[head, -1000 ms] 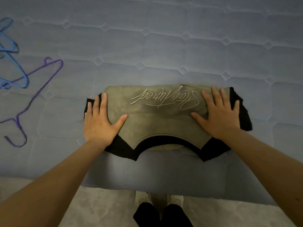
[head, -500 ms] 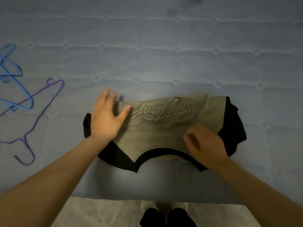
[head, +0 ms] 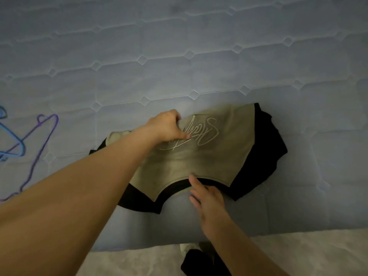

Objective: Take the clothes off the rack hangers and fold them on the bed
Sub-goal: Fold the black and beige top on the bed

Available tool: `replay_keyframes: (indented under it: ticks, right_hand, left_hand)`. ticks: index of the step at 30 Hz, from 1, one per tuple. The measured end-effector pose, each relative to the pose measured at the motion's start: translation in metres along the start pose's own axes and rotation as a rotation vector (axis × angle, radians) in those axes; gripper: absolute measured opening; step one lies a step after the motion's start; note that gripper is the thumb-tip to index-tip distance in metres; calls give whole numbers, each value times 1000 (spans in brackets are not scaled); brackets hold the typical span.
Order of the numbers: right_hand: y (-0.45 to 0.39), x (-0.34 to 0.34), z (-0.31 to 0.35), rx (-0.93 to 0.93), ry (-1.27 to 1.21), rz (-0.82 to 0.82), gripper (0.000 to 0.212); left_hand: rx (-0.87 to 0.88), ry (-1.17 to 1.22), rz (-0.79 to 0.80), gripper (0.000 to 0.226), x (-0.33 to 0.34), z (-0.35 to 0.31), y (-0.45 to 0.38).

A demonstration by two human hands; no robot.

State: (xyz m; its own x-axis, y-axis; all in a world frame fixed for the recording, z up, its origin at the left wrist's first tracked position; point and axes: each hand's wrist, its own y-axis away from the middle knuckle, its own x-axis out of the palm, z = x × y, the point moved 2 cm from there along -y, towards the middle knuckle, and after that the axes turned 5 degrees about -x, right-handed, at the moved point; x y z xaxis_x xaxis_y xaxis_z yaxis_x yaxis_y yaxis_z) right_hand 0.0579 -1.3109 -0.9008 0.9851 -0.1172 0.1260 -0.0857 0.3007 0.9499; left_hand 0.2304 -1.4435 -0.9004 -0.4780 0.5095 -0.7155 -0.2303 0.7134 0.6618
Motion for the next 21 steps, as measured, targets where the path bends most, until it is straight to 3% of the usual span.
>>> replay_keyframes:
  ticks: [3,7,8,10,11,12,14,15,17,20,21]
  right_hand:
    - [3,9,1,-9,-56,-6,32]
    - [5,3,4,-58,-86,-2,22]
    - [6,1,8,-87,-124,5,29]
    - [9,-2,21,-160,-206,21,66]
    - [14,-2,29,-169,-224,16,75]
    - [16,-4,39,-191,-210,12,63]
    - [24,-6,64,-228,-175,0,13]
    - [31,-5,79,-268,-132,-11,8]
    - [40,3,114,-396,-25,-26,14]
    - [58,23,169,-620,96,-54,34]
    - [67,31,189,-695,114,-47,31]
  left_hand:
    - [-18,45,161,65,-2,-1,1]
    - [-117,284,248,89,-18,5,9]
    - [-140,354,249,95,-23,8,9]
    - [-151,476,231,99,-35,9,12]
    - [-157,538,191,92,-42,8,14]
    - [-170,611,137,82,-50,7,17]
    - [-176,776,55,70,-68,4,26]
    - [-175,870,31,70,-75,3,30]
    - [-150,1038,-31,61,-93,0,39]
    - [-49,1282,-272,5,-125,-8,55]
    - [-16,1360,-350,7,-139,-12,63]
